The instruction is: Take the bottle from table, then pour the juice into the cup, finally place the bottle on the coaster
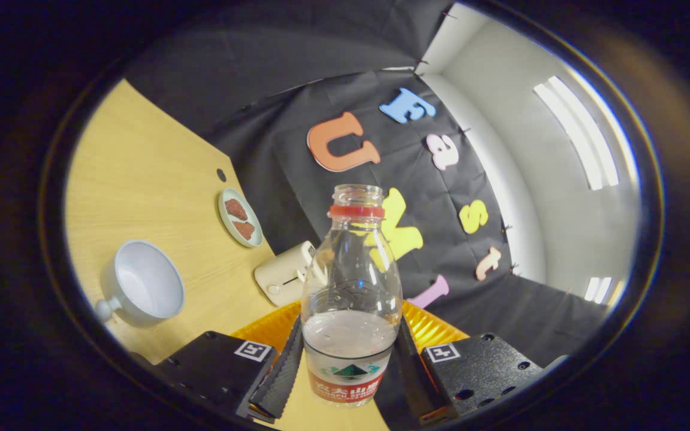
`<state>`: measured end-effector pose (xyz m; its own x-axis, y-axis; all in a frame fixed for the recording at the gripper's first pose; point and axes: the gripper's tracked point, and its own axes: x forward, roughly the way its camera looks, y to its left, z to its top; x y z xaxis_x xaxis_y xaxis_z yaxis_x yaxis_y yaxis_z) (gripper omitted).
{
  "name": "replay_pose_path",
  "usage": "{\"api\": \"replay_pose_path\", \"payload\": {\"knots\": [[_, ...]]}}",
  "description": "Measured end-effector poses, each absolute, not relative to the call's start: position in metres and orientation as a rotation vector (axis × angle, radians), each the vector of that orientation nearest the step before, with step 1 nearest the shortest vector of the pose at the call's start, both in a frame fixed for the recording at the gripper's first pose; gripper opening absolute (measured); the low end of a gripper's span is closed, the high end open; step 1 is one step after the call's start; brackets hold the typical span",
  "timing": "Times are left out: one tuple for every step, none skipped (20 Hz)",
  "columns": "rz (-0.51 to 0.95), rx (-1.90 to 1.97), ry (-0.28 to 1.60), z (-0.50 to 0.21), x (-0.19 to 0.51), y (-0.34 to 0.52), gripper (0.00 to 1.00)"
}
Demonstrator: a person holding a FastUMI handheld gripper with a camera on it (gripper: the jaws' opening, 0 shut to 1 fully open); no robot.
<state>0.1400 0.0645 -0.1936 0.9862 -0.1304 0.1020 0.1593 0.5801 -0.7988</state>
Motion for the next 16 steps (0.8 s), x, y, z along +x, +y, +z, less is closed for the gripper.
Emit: {"api": "replay_pose_path", "payload": {"knots": [[-0.173,-0.856,-0.037,-0.189,0.141,0.063,0.79],[-0.198,-0.787,-0.048,-0.18,0.14,0.057,0.79],[-0.224,-0.728,-0.053,-0.172,0.137,0.048,0.79],[-0.235,-0.671,-0.058,-0.165,0.14,0.043,0.79],[-0.24,-0.61,-0.049,-0.159,0.144,0.037,0.79],[-0.239,-0.543,-0.044,-0.154,0.146,0.032,0.79],[-0.238,-0.476,-0.034,-0.148,0.15,0.026,0.79],[-0.235,-0.415,-0.031,-0.144,0.152,0.021,0.79],[-0.23,-0.346,-0.026,-0.139,0.153,0.017,0.79],[-0.225,-0.293,-0.019,-0.137,0.155,0.013,0.79],[-0.22,-0.254,-0.007,-0.14,0.155,0.006,0.79],[-0.211,-0.227,0.007,-0.144,0.157,0.003,0.79],[-0.187,-0.189,0.017,-0.148,0.159,0.003,0.79],[-0.166,-0.166,0.021,-0.15,0.161,0.005,0.79],[-0.161,-0.155,0.011,-0.149,0.164,0.003,0.79],[-0.159,-0.147,-0.004,-0.148,0.167,0.001,0.79]]}}
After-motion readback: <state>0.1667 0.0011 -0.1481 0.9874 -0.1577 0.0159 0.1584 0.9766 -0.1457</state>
